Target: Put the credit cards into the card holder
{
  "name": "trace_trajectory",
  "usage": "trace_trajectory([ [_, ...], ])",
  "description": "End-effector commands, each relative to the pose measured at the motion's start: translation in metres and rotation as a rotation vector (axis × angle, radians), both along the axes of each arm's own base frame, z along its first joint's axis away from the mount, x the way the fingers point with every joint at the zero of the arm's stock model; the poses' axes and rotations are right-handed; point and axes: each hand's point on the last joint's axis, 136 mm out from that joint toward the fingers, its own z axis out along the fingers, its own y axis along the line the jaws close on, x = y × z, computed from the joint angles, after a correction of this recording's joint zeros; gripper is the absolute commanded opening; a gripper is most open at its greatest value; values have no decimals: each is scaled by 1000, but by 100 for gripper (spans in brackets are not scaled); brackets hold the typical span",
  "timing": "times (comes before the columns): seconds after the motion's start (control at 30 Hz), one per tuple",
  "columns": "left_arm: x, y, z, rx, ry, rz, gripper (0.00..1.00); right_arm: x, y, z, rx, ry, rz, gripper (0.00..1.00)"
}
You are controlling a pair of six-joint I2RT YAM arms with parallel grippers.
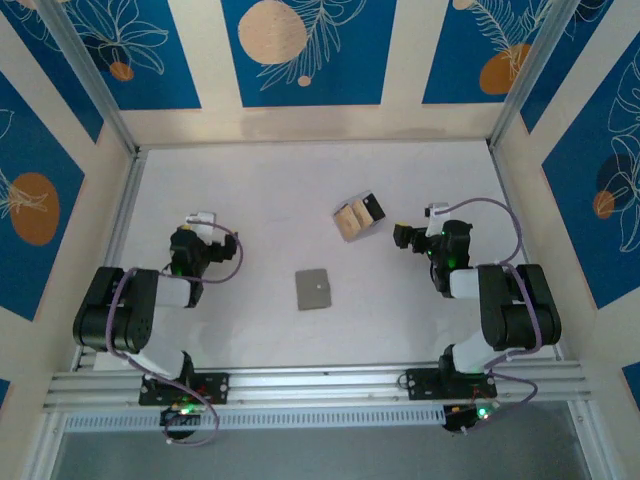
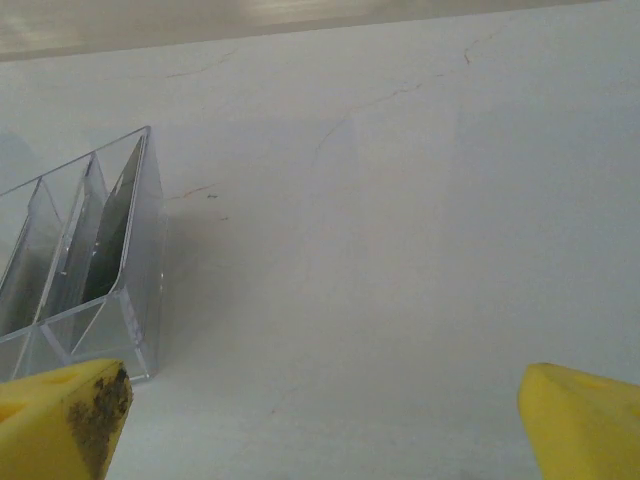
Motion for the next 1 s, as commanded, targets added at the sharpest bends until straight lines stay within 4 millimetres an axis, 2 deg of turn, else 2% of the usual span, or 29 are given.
trace_trajectory([
  [0.0,5,2,8,-14,-18,-6,100,5,0,8,-13,-25,6,99],
  [0.6,5,3,9,-14,-25,-1,100,4,-2,8,4,-24,10,99],
  [0.73,2,19,10,-16,-47,94,100,4,-3,9,8,-23,8,99],
  [0.9,4,18,10,-10,-38,94,100,4,-3,8,9,-22,8,99],
  [0.97,5,18,19,3,-40,102,100,4,-3,10,15,-29,7,99],
])
